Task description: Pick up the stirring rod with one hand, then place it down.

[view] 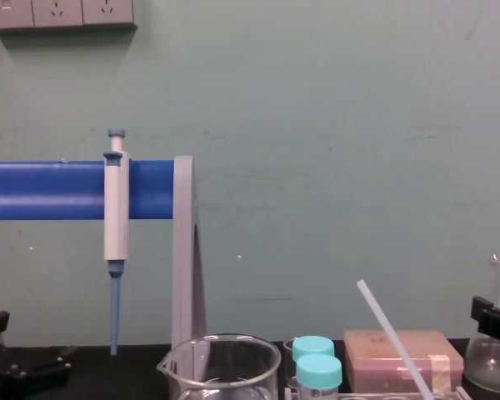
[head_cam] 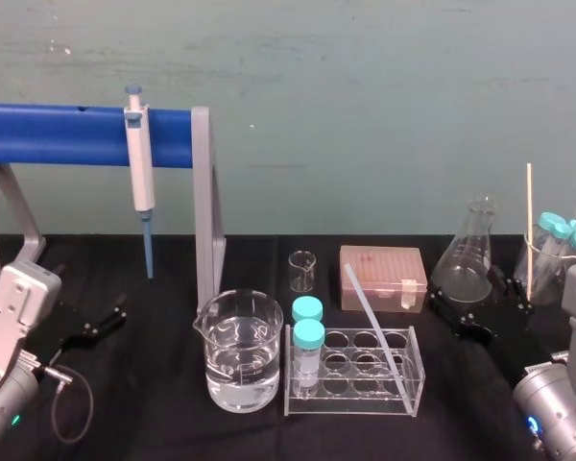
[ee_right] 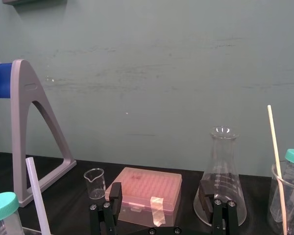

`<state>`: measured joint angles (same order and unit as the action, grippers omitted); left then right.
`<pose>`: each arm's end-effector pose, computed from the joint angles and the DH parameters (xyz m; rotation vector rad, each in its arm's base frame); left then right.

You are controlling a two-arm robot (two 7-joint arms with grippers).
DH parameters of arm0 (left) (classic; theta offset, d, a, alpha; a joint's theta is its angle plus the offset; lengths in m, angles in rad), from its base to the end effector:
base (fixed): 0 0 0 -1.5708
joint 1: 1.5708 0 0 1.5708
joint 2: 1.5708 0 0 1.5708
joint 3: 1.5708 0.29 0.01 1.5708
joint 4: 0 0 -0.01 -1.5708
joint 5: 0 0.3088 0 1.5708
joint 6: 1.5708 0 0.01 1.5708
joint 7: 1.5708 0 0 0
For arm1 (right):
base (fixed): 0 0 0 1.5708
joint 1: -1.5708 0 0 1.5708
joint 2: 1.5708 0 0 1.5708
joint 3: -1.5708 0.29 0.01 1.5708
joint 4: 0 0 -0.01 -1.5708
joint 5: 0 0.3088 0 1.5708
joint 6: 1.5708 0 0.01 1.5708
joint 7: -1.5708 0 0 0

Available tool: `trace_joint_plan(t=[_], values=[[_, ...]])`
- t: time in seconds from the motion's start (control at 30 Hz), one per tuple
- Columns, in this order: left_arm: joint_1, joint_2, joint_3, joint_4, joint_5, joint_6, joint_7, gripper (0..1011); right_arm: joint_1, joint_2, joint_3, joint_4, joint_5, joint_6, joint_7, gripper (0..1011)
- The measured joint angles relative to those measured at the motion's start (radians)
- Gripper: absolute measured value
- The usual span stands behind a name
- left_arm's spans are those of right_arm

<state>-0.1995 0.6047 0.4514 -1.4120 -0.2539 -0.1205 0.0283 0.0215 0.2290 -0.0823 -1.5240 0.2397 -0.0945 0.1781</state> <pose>0.3581 0.0827 -0.3023 0.3045 -0.2850 1.2480 0.3335 -0.0452 -0.3048 0.0448 -0.0346 -1.3236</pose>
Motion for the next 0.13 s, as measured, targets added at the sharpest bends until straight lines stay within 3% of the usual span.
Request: trace_joint_plan(t=[0.13], values=[[0.000, 0.000, 0.000, 0.000, 0.000, 0.000, 0.000, 1000, 0.000, 0.000, 0.000, 0.000, 0.000, -0.001, 0.000, 1000]])
